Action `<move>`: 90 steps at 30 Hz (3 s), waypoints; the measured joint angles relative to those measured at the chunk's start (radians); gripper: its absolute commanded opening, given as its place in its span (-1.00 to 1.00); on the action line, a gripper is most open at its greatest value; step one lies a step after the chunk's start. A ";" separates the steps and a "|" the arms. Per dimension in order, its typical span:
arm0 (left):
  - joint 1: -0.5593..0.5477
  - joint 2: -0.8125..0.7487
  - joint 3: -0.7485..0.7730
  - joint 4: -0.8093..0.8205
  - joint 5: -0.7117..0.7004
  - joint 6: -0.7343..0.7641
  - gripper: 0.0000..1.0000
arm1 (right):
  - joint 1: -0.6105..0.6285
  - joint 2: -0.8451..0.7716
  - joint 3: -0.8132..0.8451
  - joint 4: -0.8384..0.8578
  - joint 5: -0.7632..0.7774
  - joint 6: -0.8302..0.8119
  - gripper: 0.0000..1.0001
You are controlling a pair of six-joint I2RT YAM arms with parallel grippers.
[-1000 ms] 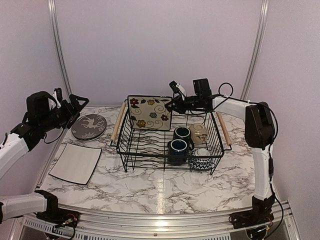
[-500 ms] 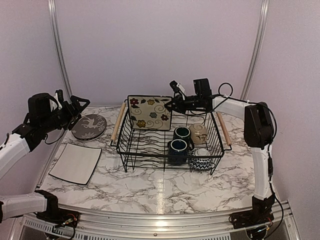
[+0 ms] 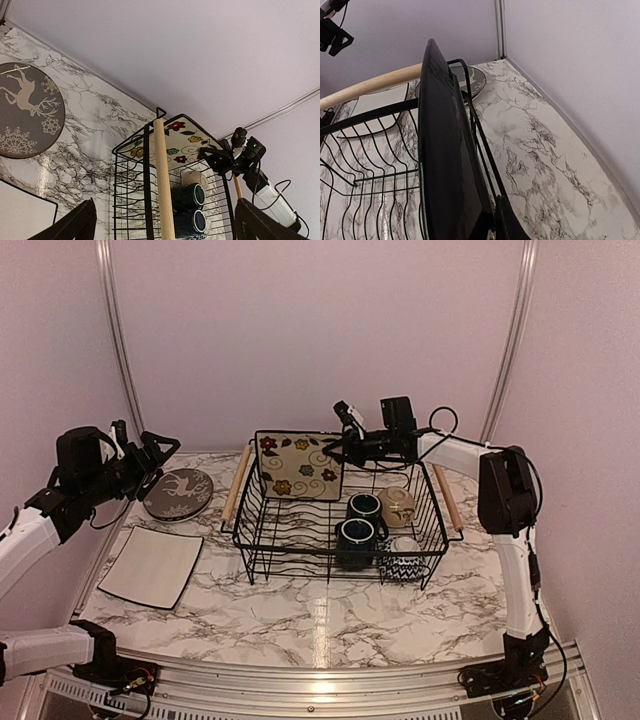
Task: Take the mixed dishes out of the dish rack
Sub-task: Grab the plate from the dish rack, then pass from the right arm to the left
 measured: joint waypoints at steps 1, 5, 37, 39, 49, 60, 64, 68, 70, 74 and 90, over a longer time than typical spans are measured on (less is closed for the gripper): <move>0.000 0.000 0.000 0.000 0.000 0.000 0.98 | 0.000 0.000 0.001 -0.002 0.000 0.000 -0.78; 0.000 0.000 0.000 0.000 0.000 -0.001 0.98 | 0.001 0.000 0.003 0.002 0.027 -0.026 -0.95; 0.000 0.011 -0.042 0.058 0.008 -0.033 0.98 | 0.013 -0.232 -0.250 0.124 0.168 0.239 -1.00; 0.000 0.011 -0.045 0.058 0.009 -0.034 0.98 | 0.012 -0.235 -0.262 0.153 0.161 0.322 -1.00; 0.000 0.032 -0.055 0.103 0.035 -0.063 0.98 | -0.043 -0.319 -0.407 0.293 0.127 0.668 -1.00; -0.076 0.131 -0.042 0.227 0.121 -0.141 0.94 | -0.089 -0.379 -0.555 0.629 0.122 1.169 -1.00; -0.145 0.202 0.002 0.305 0.140 -0.179 0.90 | -0.087 -0.379 -0.629 0.823 0.122 1.368 -1.00; -0.213 0.293 0.051 0.404 0.155 -0.220 0.86 | -0.079 -0.380 -0.653 0.959 0.121 1.499 -1.00; -0.242 0.344 0.079 0.449 0.161 -0.243 0.85 | -0.072 -0.387 -0.660 1.000 0.126 1.531 -1.00; -0.288 0.428 0.112 0.552 0.167 -0.295 0.83 | -0.053 -0.416 -0.683 1.057 0.138 1.582 -1.00; -0.371 0.604 0.219 0.765 0.146 -0.366 0.18 | 0.033 -0.438 -0.741 1.204 0.189 1.678 -1.00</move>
